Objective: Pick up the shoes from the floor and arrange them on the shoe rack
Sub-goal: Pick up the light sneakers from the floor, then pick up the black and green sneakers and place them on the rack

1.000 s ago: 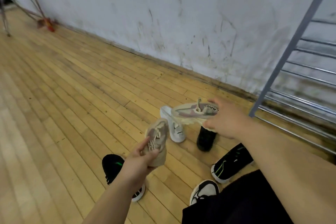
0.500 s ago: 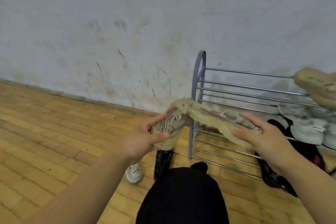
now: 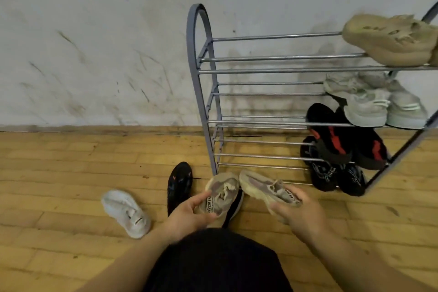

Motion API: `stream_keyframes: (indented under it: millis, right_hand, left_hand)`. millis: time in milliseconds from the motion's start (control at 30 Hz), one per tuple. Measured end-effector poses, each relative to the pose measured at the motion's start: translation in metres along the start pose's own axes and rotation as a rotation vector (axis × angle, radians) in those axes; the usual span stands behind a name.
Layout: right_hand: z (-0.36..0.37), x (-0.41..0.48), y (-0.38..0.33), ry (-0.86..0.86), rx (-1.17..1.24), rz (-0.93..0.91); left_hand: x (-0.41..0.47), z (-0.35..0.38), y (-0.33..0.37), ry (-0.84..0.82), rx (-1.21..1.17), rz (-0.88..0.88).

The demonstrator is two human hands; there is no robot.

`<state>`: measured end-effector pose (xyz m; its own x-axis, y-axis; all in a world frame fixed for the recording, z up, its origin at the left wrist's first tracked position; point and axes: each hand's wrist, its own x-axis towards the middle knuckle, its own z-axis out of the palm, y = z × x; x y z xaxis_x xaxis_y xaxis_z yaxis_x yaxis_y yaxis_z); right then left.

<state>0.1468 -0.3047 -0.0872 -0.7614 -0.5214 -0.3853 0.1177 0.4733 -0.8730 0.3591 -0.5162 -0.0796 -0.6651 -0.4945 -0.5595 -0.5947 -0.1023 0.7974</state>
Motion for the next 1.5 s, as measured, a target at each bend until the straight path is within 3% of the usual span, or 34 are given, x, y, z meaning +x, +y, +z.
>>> stream_keyframes:
  millis: [200, 500, 600, 767, 1033, 1300, 1500]
  right_hand:
    - [0.039, 0.059, 0.04, 0.173, -0.006, 0.037]
    - [0.077, 0.172, 0.065, 0.309, -0.081, -0.036]
    - [0.08, 0.196, 0.077, 0.213, -0.323, -0.105]
    - [0.076, 0.204, 0.099, -0.02, -0.597, -0.033]
    - [0.069, 0.201, 0.089, -0.061, -0.551, -0.119]
    - [0.085, 0.213, 0.07, 0.013, -0.414, -0.197]
    - [0.104, 0.238, 0.05, -0.004, -0.535, -0.081]
  left_hand:
    - [0.081, 0.029, -0.019, -0.02, -0.223, -0.033]
    - [0.209, 0.049, -0.006, 0.073, -0.268, 0.034]
    - [0.237, 0.052, 0.002, 0.119, -0.029, 0.066]
    - [0.254, 0.052, -0.011, 0.052, 0.468, 0.069]
    - [0.256, 0.067, -0.019, 0.182, 0.447, 0.108]
    - [0.267, 0.054, -0.012, 0.264, 0.486, 0.145]
    - [0.276, 0.058, -0.015, 0.331, 0.614, 0.096]
